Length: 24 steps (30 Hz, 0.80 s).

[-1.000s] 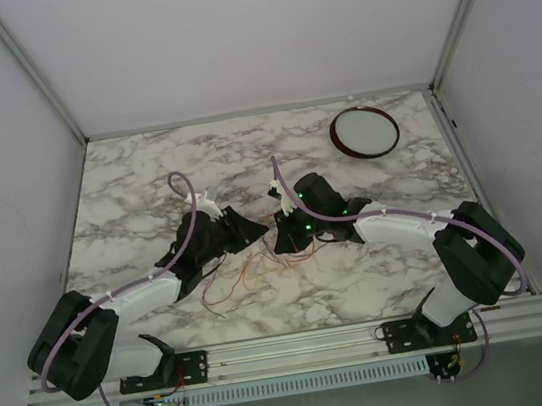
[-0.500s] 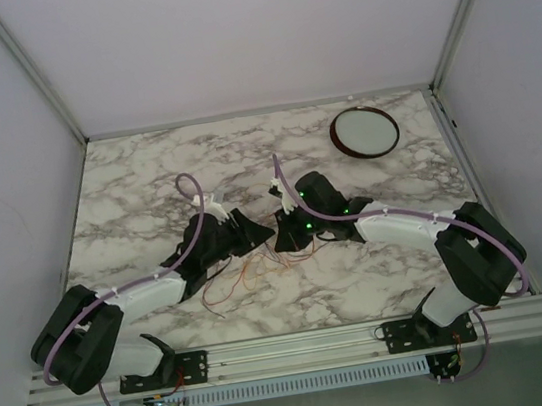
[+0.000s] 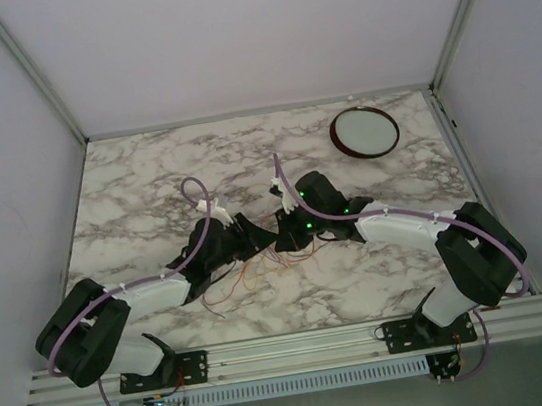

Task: Zip-tie the wires
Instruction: Tie the cable at the center of the board.

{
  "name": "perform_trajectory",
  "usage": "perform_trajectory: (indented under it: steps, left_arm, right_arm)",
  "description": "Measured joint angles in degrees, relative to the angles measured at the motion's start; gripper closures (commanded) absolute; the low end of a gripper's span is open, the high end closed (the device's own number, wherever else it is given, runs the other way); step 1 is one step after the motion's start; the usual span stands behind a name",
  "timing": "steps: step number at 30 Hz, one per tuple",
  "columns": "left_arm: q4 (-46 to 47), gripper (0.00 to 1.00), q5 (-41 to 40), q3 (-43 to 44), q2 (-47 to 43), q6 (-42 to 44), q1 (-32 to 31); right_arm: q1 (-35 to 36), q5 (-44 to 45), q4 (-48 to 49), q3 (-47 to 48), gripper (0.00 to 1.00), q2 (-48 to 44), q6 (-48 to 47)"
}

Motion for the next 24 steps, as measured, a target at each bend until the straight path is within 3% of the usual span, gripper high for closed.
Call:
perform_trajectory:
  steps: [18, 24]
  left_arm:
    - [3.3, 0.7, -7.7, -2.3, 0.5, -4.6, -2.6]
    - [5.1, 0.83, -8.4, -2.3, 1.5, -5.6, -3.2]
  right_arm:
    - [-0.7, 1.4, 1.8, -0.2, 0.97, -0.3, 6.5]
    - [-0.7, 1.4, 2.5, -0.8, 0.97, -0.3, 7.5]
